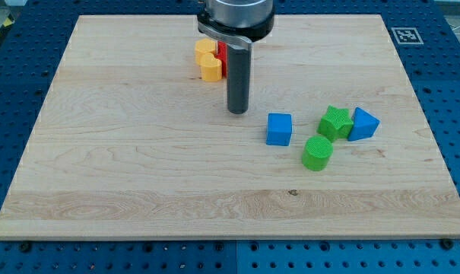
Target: Slide the blue cube closer to the green star
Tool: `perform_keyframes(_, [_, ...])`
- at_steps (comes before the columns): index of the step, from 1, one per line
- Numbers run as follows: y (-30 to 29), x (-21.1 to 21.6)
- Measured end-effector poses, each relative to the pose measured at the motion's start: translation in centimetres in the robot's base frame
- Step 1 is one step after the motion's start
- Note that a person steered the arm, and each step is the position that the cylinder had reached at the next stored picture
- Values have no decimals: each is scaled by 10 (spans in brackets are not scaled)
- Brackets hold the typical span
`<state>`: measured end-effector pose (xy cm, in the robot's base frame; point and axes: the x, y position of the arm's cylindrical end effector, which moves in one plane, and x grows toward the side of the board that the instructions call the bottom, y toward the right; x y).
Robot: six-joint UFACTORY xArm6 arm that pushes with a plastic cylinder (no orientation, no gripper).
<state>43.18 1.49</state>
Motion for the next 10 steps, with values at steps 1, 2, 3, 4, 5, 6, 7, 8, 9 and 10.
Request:
perform_keyframes(1, [30,9])
perform_keyframes(2, [43,13])
perform_keyframes(3, [28,13])
perform_keyframes(4, [0,18])
perform_keyframes(5, [-6,35])
perform_keyframes(6, [1,51])
perform_keyframes(7, [28,54])
perform_keyframes(8, [55,54])
perform_keyframes(9, [74,54])
perform_keyframes(10, [71,51])
